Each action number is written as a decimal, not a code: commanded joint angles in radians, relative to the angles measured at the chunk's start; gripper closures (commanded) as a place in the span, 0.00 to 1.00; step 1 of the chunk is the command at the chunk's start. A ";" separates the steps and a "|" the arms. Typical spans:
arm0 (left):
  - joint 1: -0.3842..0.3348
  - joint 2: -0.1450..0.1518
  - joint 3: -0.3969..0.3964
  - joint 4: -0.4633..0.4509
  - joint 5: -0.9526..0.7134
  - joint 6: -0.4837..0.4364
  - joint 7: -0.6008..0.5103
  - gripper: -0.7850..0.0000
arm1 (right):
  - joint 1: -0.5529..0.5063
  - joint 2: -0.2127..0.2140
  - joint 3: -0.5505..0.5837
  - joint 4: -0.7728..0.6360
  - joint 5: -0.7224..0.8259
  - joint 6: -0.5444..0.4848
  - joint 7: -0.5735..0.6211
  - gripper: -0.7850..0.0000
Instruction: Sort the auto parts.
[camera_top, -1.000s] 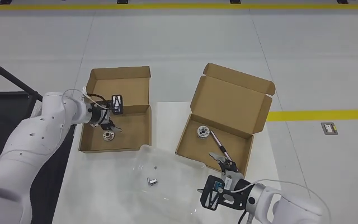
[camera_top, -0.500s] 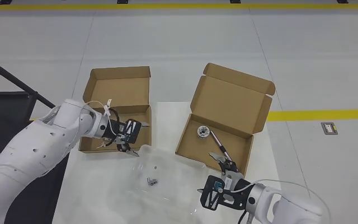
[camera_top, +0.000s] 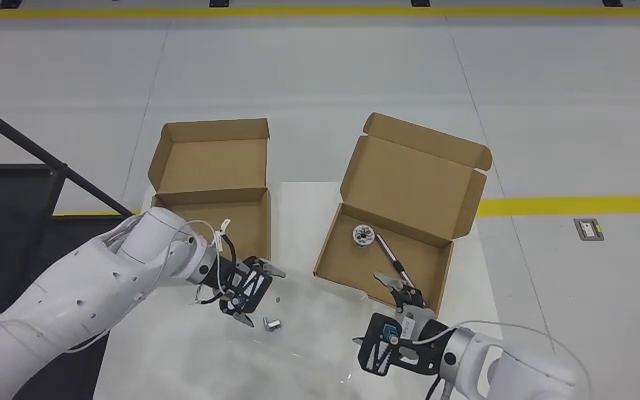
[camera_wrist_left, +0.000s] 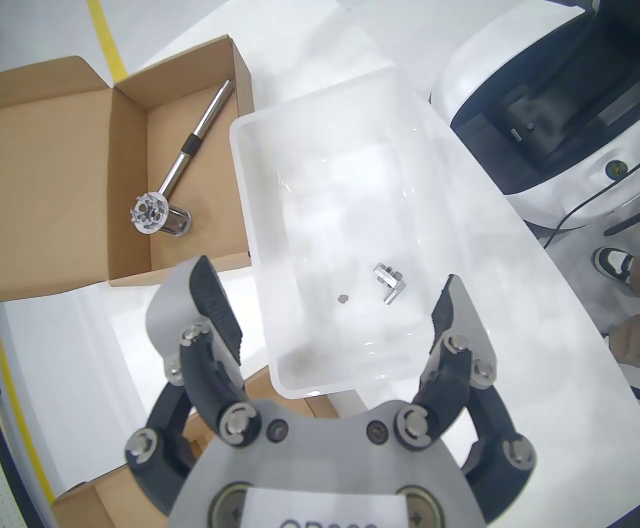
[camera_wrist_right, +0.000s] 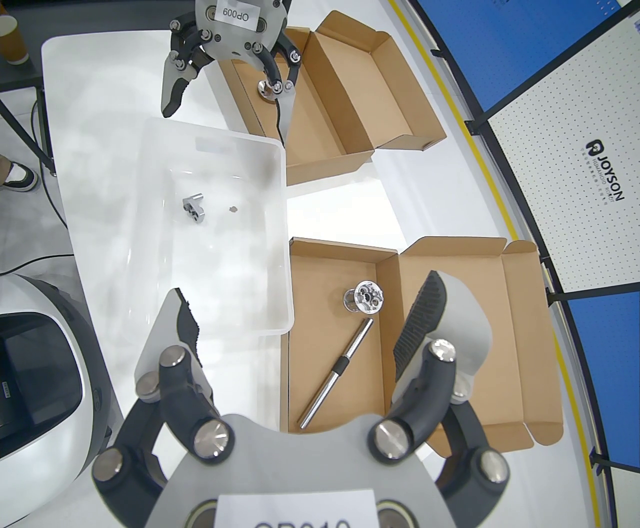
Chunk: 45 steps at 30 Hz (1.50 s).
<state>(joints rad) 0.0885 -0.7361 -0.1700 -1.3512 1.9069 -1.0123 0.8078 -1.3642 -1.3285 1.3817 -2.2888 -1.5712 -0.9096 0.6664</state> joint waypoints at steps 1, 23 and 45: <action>0.000 0.000 0.000 0.000 0.000 0.000 0.000 0.00 | 0.000 0.000 0.000 0.000 0.000 0.000 0.000 0.00; 0.136 -0.077 0.000 -0.137 -0.475 0.000 -0.940 0.00 | 0.000 0.000 0.000 0.000 0.000 0.000 0.000 0.00; 0.208 -0.101 -0.025 -0.127 -0.718 0.072 -1.280 0.00 | 0.000 0.000 0.000 0.000 0.000 0.000 0.000 0.00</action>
<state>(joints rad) 0.2938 -0.8352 -0.1921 -1.4809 1.1965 -0.9411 -0.4609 -1.3642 -1.3285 1.3817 -2.2888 -1.5712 -0.9096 0.6664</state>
